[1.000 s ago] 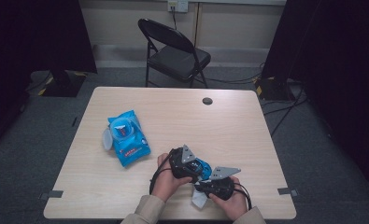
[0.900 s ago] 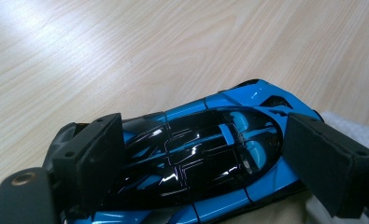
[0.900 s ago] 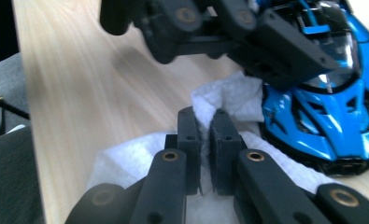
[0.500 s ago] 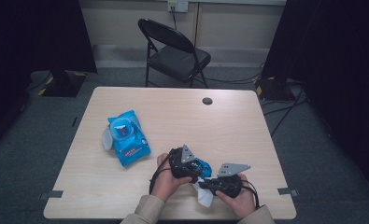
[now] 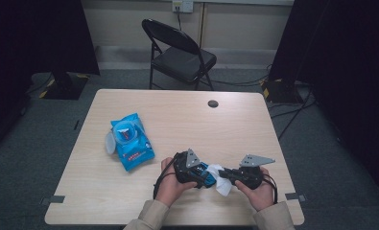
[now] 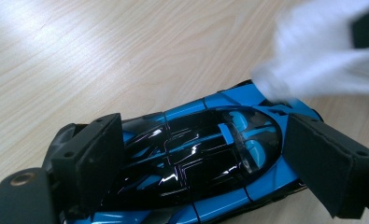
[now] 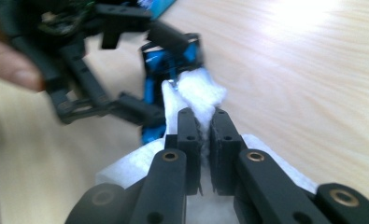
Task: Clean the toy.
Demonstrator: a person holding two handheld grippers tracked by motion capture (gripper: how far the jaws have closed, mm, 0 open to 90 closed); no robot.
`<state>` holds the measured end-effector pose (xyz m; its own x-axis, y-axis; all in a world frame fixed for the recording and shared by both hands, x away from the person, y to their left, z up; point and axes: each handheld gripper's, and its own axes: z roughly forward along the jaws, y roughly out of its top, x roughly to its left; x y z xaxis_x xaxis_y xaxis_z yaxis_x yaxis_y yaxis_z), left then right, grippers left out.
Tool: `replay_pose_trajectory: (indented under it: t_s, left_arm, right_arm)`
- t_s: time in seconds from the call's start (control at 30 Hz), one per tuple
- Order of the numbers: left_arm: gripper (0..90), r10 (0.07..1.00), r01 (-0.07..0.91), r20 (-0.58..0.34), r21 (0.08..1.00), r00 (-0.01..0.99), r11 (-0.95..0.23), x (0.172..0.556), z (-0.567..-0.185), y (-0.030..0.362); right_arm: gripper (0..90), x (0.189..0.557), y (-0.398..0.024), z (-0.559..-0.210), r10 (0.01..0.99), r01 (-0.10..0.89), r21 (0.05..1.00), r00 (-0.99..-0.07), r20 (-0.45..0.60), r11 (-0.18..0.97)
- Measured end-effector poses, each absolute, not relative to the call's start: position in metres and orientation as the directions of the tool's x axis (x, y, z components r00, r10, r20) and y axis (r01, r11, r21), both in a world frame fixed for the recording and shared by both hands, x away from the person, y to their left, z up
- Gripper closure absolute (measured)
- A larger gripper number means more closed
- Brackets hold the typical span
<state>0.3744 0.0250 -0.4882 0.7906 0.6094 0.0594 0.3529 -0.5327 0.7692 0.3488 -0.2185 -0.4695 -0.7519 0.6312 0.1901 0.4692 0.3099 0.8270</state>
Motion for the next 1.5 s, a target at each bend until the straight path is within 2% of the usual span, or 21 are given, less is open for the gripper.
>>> replay_pose_trajectory:
  t_s: [0.23,0.67,0.87,1.5]
  left_arm:
    - [12.6,0.608,0.348,0.060,0.774,0.791,-0.529,0.374,-0.489,0.026]
    - [12.5,0.608,0.347,0.061,0.774,0.791,-0.529,0.374,-0.489,0.025]
    - [12.5,0.608,0.346,0.062,0.775,0.792,-0.529,0.374,-0.489,0.026]
    - [12.5,0.606,0.345,0.061,0.775,0.794,-0.530,0.375,-0.489,0.026]
  right_arm:
    - [85.1,0.364,-0.222,-0.474,0.696,0.478,0.839,-0.695,0.180,0.260]
    - [85.0,0.379,-0.213,-0.494,0.743,0.517,0.814,-0.648,0.169,0.266]
    - [84.9,0.377,-0.205,-0.506,0.737,0.536,0.791,-0.654,0.168,0.295]
    - [85.1,0.368,-0.206,-0.507,0.728,0.539,0.768,-0.671,0.142,0.347]
